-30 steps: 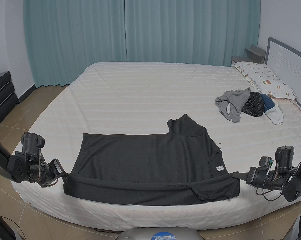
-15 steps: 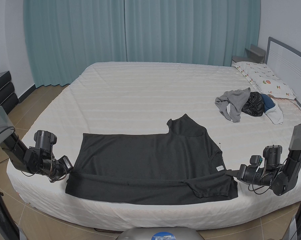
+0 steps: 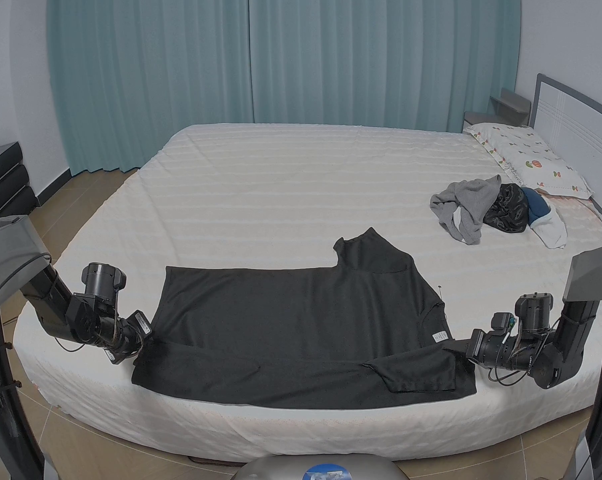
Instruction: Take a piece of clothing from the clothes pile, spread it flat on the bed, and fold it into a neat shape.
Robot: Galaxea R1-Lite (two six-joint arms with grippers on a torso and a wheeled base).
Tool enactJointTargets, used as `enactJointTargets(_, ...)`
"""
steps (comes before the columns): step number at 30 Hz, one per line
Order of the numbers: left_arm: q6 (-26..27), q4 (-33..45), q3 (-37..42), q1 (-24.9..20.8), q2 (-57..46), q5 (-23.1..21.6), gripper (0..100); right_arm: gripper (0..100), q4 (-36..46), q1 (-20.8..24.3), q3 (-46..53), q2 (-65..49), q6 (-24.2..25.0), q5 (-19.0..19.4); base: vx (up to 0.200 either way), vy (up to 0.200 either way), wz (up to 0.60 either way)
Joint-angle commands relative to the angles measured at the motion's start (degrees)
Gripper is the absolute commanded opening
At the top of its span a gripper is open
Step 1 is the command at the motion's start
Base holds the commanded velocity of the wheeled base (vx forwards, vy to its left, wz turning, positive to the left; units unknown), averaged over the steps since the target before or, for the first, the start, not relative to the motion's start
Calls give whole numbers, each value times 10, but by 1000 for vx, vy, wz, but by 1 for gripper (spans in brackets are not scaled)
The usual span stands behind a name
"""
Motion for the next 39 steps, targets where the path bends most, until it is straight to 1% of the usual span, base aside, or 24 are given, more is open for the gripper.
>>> enactJointTargets(1, -7, -1, -6, -1, 8, 0, 100, 100, -7, -1, -2, 5, 4, 2, 0, 0, 0)
enactJointTargets(5, -16, -1, -4, 1, 1, -1, 100, 100, -31, -3, 4, 1, 21, 4, 0, 0, 0)
enactJointTargets(8, -25, -1, 0, 3, -10, -1, 100, 100, -56, -4, 9, -1, 50, 2, 0, 0, 0)
enactJointTargets(10, -27, -1, 4, 9, -25, -3, 100, 100, -85, -8, 17, 1, 79, 1, 0, 0, 0)
enactJointTargets(12, -30, -1, 9, 19, -41, -5, 100, 100, -103, -14, 23, 5, 94, 1, 0, 0, 0)
enactJointTargets(16, -51, -20, 11, 27, -49, -10, 100, 100, -125, -30, 24, 5, 117, 2, 0, 0, 0)
enactJointTargets(18, -51, -30, 12, 32, -48, -10, 100, 100, -128, -31, 25, 5, 131, 2, 200, 0, 0)
enactJointTargets(25, -53, -30, 15, 34, -53, -15, 100, 100, -130, -31, 26, 6, 136, 2, 200, 0, 0)
enactJointTargets(29, -58, -30, 11, 36, -51, -15, 100, 100, -130, -31, 28, 7, 136, 2, 0, 0, 0)
enactJointTargets(33, -80, -31, 6, 36, -53, -15, 100, 100, -129, -31, 28, 7, 136, 2, 0, 0, 0)
enactJointTargets(38, -90, -30, 6, 37, -61, -16, 100, 100, -130, -30, 31, 6, 136, 2, 0, 0, 0)
enactJointTargets(39, -101, -31, 8, 37, -62, -21, 100, 100, -130, -29, 31, 7, 136, 2, 0, 0, 0)
